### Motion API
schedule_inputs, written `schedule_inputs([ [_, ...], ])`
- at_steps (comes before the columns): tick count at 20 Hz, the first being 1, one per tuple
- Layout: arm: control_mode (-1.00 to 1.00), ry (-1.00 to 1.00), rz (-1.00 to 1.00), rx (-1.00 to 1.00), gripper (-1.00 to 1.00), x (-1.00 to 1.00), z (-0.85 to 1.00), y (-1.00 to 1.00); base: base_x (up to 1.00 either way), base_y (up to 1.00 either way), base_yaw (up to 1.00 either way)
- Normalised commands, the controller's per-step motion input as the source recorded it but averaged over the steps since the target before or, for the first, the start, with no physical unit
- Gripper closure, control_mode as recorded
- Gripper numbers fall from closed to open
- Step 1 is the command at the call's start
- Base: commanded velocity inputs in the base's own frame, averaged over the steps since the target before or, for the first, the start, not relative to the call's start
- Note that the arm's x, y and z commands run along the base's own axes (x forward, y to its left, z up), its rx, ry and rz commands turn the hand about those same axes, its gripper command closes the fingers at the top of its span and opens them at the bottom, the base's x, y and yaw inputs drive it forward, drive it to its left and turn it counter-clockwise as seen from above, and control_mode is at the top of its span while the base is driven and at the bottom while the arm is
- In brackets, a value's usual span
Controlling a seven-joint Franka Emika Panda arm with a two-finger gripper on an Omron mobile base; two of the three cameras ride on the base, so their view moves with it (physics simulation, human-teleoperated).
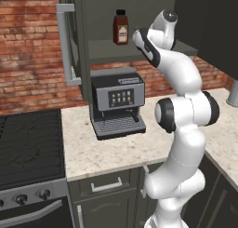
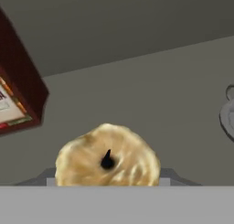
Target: Pick the candle and candle from the dining table and place them in the open cabinet. Close the cabinet after placing the objects.
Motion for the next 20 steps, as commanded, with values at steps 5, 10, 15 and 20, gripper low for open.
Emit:
schedule_inputs([
  [5,-1.00,0.00,0.00,0.00,1.00,0.19,-0.28,0.00,0.00,0.00,0.00],
  [10,-1.00,0.00,0.00,0.00,-1.00,0.08,-0.27,0.03,0.00,0.00,0.00],
  [15,-1.00,-0.02,0.00,0.00,-1.00,0.01,-0.02,0.01,0.00,0.00,0.00],
  [20,-1.00,-0.07,0.00,0.00,-1.00,0.00,0.19,0.00,0.00,0.00,0.00],
])
